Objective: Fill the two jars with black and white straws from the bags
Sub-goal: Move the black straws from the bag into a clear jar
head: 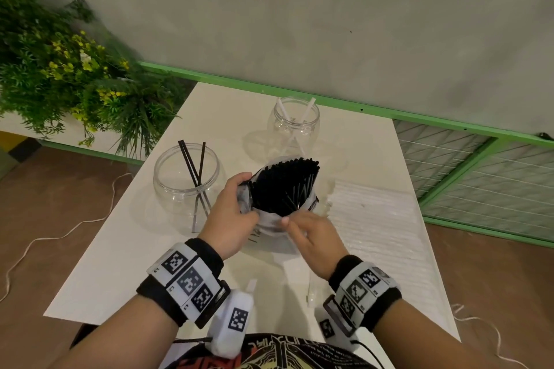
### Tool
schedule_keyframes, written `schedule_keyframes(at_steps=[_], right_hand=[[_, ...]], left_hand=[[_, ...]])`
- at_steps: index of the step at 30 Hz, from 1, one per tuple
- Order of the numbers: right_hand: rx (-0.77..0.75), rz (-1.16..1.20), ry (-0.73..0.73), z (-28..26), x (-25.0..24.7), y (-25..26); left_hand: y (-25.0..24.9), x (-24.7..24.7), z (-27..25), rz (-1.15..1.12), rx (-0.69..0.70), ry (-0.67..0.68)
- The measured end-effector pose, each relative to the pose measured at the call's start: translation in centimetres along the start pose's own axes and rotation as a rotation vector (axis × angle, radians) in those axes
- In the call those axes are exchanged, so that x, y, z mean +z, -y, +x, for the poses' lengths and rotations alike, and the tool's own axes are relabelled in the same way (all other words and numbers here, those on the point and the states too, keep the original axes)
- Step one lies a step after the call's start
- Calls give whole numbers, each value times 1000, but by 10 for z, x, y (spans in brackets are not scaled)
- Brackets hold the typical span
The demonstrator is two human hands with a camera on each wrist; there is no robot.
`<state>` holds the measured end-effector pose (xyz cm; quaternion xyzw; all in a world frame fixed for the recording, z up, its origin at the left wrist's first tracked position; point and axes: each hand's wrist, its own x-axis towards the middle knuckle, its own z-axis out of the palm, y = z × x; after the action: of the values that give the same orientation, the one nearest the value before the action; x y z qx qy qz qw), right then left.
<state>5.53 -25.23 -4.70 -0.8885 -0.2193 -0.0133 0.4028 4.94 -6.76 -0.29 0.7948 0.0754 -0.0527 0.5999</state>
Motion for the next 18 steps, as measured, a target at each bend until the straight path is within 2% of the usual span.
schedule_keyframes(at_steps=[3, 8, 12, 16, 18], right_hand=[[143, -34, -165, 17, -5, 8], [211, -219, -15, 25, 3, 15], [206, -298, 9, 23, 10, 14], [142, -249, 46, 20, 4, 16], [152, -164, 8, 18, -4, 19]], left_hand=[[-1, 1, 0, 30, 21, 0], [-2, 0, -2, 111, 39, 27], [1, -4, 4, 213, 70, 27], [7, -9, 10, 283, 86, 60], [12, -11, 11, 286, 84, 48]])
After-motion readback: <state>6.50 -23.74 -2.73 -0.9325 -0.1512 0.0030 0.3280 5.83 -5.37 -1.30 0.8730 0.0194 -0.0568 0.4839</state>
